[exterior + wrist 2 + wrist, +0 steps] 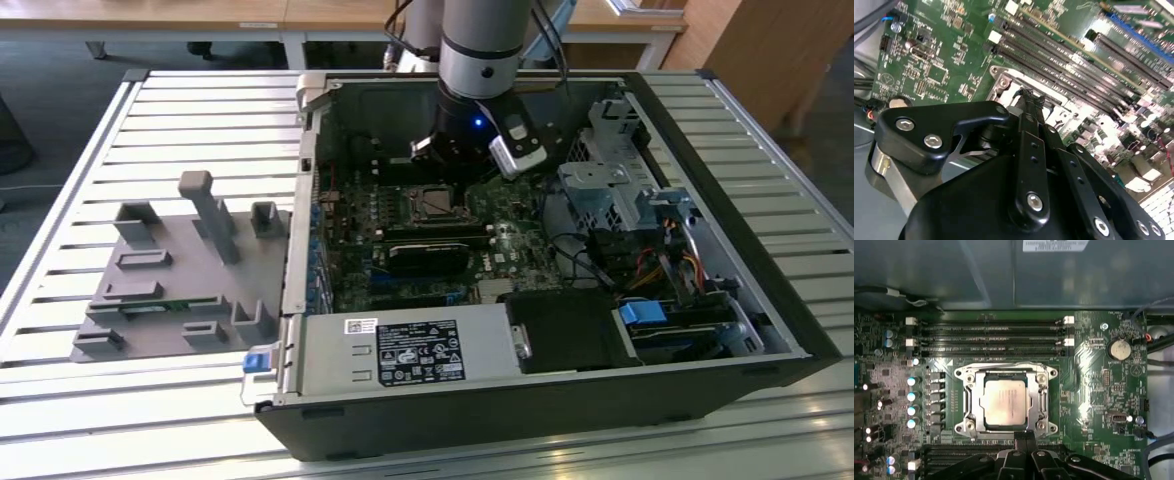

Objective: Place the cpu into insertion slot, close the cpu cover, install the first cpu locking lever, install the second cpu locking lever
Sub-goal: 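Install the second cpu locking lever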

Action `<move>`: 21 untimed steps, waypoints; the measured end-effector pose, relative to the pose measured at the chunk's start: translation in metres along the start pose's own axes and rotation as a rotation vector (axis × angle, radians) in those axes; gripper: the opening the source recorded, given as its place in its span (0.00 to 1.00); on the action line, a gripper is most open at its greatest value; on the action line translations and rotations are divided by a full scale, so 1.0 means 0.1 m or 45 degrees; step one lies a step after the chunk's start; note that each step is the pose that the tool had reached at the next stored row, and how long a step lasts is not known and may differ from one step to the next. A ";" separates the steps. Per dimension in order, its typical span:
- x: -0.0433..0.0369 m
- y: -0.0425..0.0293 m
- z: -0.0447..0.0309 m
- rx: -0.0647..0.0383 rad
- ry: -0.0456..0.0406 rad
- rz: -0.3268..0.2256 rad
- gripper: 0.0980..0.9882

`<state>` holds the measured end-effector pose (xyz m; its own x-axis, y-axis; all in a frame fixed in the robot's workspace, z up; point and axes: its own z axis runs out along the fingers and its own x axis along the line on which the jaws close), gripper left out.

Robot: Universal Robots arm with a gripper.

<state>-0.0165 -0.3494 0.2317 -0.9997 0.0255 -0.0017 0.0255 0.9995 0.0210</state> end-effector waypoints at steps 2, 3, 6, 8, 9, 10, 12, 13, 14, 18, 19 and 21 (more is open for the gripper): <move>-0.001 -0.030 0.000 0.000 0.000 0.000 0.01; -0.001 -0.045 0.000 -0.001 0.000 0.000 0.01; 0.002 -0.095 0.001 -0.009 0.000 0.000 0.01; 0.018 -0.111 0.001 -0.021 0.000 0.000 0.01; 0.034 -0.115 0.001 -0.027 0.001 0.000 0.01; 0.054 -0.120 0.001 -0.033 0.001 0.000 0.01; 0.078 -0.135 0.002 -0.046 0.001 0.000 0.01; 0.080 -0.150 0.003 -0.050 0.001 0.000 0.01; 0.080 -0.167 0.003 -0.051 0.001 0.000 0.01; 0.116 -0.208 0.002 -0.062 0.002 0.000 0.01; 0.141 -0.210 0.003 -0.063 0.002 0.000 0.01; 0.199 -0.214 0.005 -0.064 0.002 0.000 0.01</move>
<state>-0.0370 -0.3703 0.2307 -0.9997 0.0255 -0.0004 0.0254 0.9971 0.0715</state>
